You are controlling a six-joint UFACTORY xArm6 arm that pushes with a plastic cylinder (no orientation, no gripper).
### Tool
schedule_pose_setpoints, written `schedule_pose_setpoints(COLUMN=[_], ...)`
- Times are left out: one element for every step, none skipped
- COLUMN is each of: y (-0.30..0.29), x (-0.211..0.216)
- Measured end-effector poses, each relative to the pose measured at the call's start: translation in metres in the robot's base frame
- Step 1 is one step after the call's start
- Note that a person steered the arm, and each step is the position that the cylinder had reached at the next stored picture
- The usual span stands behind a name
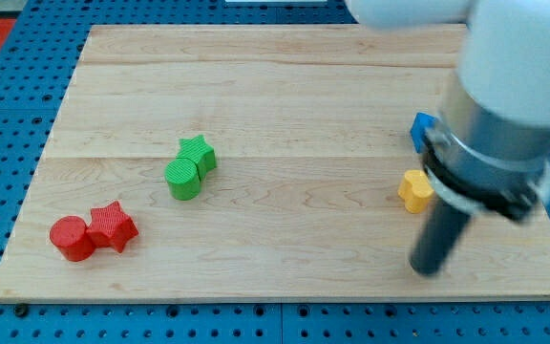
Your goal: Push the yellow hexagon into the yellow heart
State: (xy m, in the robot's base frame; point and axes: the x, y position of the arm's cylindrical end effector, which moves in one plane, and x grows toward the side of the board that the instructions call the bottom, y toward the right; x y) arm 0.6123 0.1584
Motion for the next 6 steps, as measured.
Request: schedule_pose_setpoints(y=[0.014, 0.065, 0.084, 0.084, 0.076, 0.053], x=[0.007, -0.046, -0.084, -0.084, -0.101, -0.108])
